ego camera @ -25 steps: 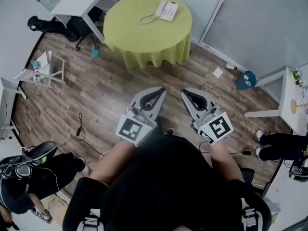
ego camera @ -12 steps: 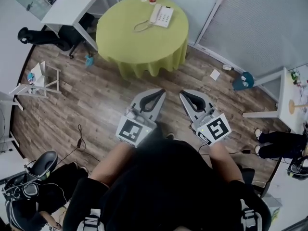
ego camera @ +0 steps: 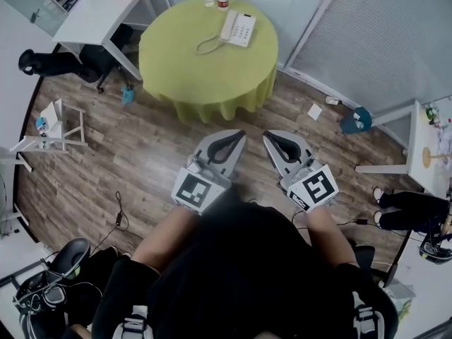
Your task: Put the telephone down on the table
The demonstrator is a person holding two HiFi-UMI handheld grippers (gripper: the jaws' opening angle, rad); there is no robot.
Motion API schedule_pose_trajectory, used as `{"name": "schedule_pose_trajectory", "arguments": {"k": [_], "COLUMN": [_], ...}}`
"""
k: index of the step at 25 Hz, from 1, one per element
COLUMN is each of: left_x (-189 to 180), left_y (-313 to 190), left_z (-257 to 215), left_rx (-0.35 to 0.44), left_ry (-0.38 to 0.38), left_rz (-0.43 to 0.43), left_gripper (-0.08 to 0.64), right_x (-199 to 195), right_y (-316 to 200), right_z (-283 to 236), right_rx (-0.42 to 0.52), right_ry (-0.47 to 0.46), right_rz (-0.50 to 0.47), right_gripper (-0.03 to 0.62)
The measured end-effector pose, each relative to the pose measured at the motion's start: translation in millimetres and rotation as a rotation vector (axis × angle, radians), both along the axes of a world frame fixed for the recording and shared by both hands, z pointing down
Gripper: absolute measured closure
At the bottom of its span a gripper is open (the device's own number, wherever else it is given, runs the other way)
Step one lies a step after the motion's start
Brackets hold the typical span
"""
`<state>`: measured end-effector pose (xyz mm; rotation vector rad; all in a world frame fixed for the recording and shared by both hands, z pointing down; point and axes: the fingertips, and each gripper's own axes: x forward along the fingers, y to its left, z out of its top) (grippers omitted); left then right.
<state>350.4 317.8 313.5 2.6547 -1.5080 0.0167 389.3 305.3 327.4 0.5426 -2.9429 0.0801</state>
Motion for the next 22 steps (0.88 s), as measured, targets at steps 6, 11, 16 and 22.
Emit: {"name": "schedule_pose_trajectory", "arguments": {"k": [6,11,16,22], "left_x": [-27,-53,-83,-107], "left_y": [-14,-24,-28,-32], "left_z": [6,10,14,11], "left_rx": [-0.018,-0.029,-0.026,-0.025], "left_ry": [0.009,0.014,0.015,0.016], "left_rz": [0.031,0.048,0.055,0.052], "left_gripper": [0.546,0.546,0.546,0.546], "right_x": [-29,-55,-81,-106], "right_y": [-12,-19,-23,-28], "right_z": [2,5,11,13], "right_rx": [0.002,-0.002,-0.001,0.003], "right_ry": [0.02,0.031,0.042,0.048], "right_rz": [0.025,0.044,0.053,0.049], "right_gripper": [0.572,0.572,0.572,0.572]}}
